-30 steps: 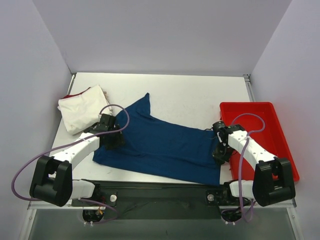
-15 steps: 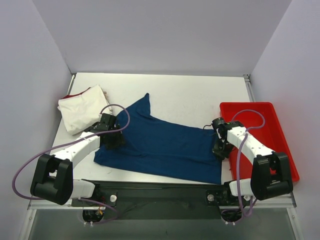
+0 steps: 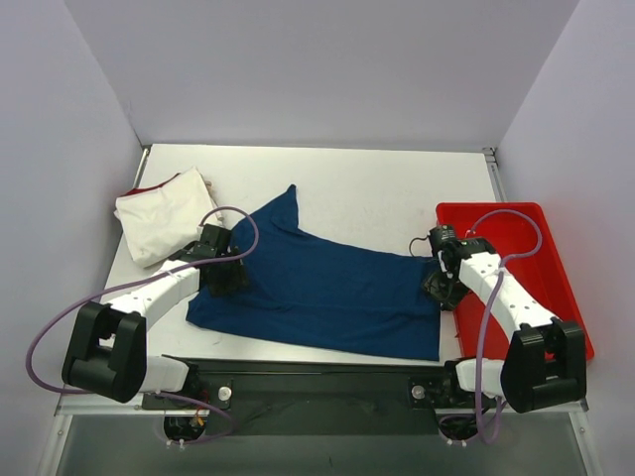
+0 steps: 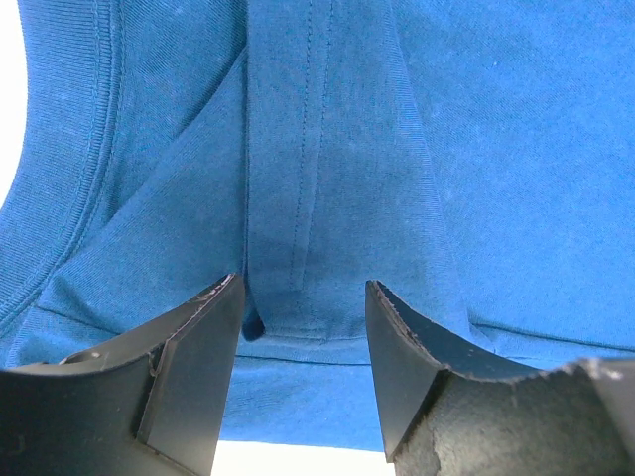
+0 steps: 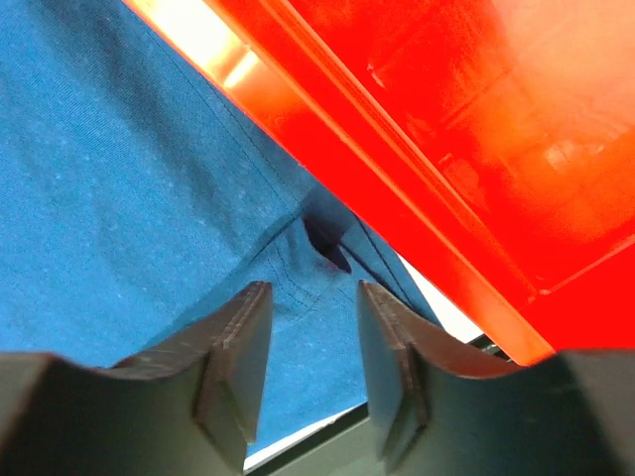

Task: Fold and stack the t-shirts
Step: Fold the flattened tshirt in 1/3 of the way

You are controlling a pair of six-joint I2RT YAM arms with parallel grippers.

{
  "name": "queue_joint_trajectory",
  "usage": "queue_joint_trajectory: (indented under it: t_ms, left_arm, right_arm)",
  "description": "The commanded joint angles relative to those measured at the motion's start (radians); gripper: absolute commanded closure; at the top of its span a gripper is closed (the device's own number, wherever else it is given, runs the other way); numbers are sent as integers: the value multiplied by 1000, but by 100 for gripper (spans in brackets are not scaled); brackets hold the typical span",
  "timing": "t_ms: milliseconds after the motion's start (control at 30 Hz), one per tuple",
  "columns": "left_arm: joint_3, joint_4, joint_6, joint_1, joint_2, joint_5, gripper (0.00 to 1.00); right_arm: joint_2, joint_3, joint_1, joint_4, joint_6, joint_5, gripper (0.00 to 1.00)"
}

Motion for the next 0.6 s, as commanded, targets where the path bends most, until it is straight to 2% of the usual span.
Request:
queue_joint_trajectory:
  t_ms: [0,200,233,367,567]
  left_arm:
    - [43,33,12,6,8,13,38]
    - [37,29,4,7,2,-4,37]
    - [35,30,3,7,-8,-7,37]
    - [35,41,-8,7,-26,-7,37]
    - [34,26,-19,7,-31,-7,37]
  right_arm:
    - [-34,22,-8,-47,13,36,59]
    - [-100,24,15,-17,-106,-26,57]
    - [-117,7,23,3,-131,-111,56]
    - [-122,-36,86,79,-212,-278,55]
    - [-59,-73,186,96,-211,-322,56]
